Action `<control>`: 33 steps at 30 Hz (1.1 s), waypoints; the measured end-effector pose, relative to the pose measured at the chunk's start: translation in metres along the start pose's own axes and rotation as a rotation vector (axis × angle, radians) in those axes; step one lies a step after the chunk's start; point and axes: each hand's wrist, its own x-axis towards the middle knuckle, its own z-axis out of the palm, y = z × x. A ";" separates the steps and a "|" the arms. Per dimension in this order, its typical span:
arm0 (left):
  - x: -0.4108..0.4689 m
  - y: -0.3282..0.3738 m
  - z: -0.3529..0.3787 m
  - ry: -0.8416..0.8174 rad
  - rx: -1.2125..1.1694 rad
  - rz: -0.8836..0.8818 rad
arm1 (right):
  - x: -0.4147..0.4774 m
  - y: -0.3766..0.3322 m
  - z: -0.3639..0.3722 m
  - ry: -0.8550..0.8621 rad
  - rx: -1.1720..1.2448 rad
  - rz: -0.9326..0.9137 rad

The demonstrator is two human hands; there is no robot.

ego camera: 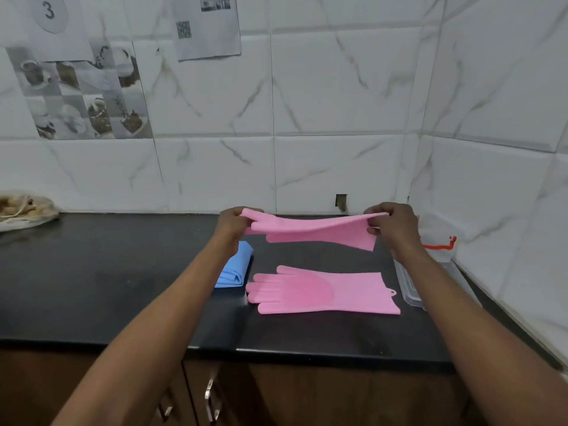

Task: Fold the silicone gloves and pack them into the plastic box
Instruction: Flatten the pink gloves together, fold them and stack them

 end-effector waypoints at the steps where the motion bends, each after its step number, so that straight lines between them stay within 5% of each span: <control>1: -0.004 -0.004 -0.003 0.015 0.007 0.003 | -0.005 0.007 -0.002 0.004 0.003 -0.004; 5: -0.029 -0.042 -0.014 -0.127 0.078 -0.134 | -0.033 0.058 -0.011 -0.104 -0.170 0.130; 9: -0.052 -0.074 -0.008 0.004 0.101 -0.252 | -0.050 0.100 -0.016 -0.123 -0.168 0.371; 12: -0.054 -0.076 -0.005 0.151 0.387 -0.147 | -0.053 0.104 -0.014 -0.069 -0.138 0.333; 16: -0.059 -0.068 0.004 0.153 0.654 -0.127 | -0.050 0.092 -0.008 -0.008 -0.327 0.245; 22: -0.053 -0.055 0.012 0.092 0.654 -0.210 | -0.043 0.081 0.000 -0.147 -0.307 0.484; 29: -0.042 -0.028 0.022 0.137 0.627 0.031 | -0.026 0.075 0.003 -0.061 -0.298 0.313; 33: -0.045 -0.036 0.025 0.042 0.736 -0.028 | -0.035 0.091 0.000 -0.070 -0.356 0.399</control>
